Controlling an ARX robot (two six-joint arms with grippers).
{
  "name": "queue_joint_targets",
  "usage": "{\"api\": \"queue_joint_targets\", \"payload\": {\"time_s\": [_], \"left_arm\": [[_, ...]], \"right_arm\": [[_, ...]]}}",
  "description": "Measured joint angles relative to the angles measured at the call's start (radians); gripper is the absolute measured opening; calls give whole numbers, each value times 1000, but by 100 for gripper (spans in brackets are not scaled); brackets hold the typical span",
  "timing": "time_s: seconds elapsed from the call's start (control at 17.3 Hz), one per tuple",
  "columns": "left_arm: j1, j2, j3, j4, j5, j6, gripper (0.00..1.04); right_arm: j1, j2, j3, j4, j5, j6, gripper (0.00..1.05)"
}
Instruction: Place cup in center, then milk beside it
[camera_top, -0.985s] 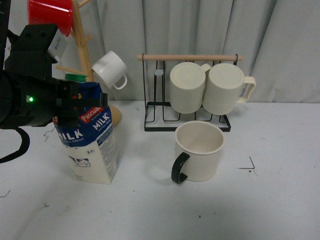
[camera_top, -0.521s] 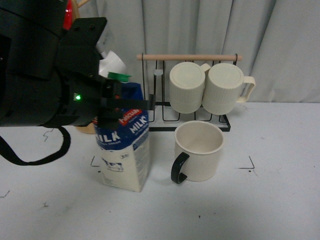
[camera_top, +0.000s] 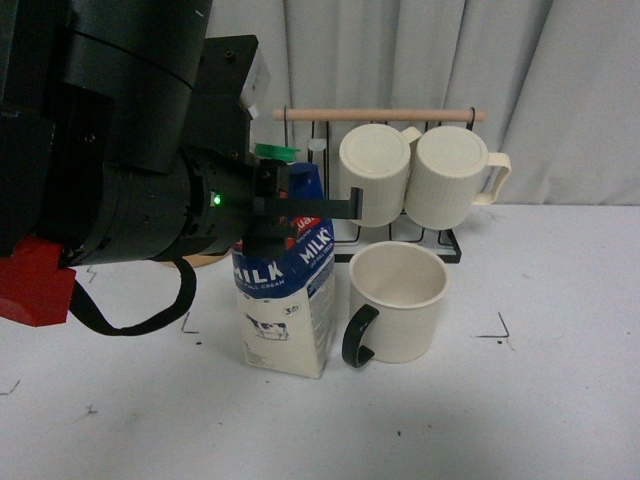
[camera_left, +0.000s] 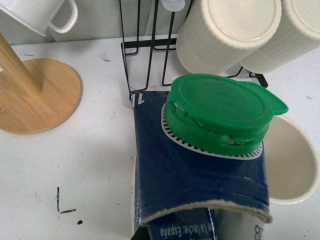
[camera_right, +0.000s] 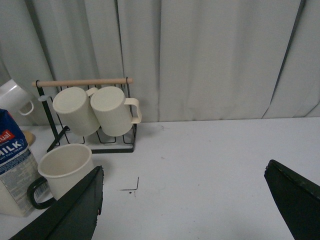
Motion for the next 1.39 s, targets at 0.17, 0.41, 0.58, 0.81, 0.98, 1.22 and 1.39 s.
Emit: {"api": "queue_joint_targets", "payload": {"time_s": [0.17, 0.41, 0.58, 0.81, 0.98, 1.22, 1.39], "left_arm": [[-15, 10, -2, 10, -1, -13, 5], [-28, 19, 0, 63, -15, -24, 31], [-24, 15, 0, 56, -10, -25, 65], [36, -87, -40, 37, 28, -51, 100], [93, -245, -97, 23, 55, -55, 98], [264, -782, -392, 86, -24, 122, 69], [331, -961, -557, 127, 44, 187, 33]], "right_arm": [[0, 0, 0, 0, 0, 0, 98], [0, 0, 0, 0, 0, 0, 98], [0, 0, 0, 0, 0, 0, 98], [0, 0, 0, 0, 0, 0, 98], [0, 0, 0, 0, 0, 0, 98], [0, 0, 0, 0, 0, 0, 98], [0, 0, 0, 0, 0, 0, 98]]}}
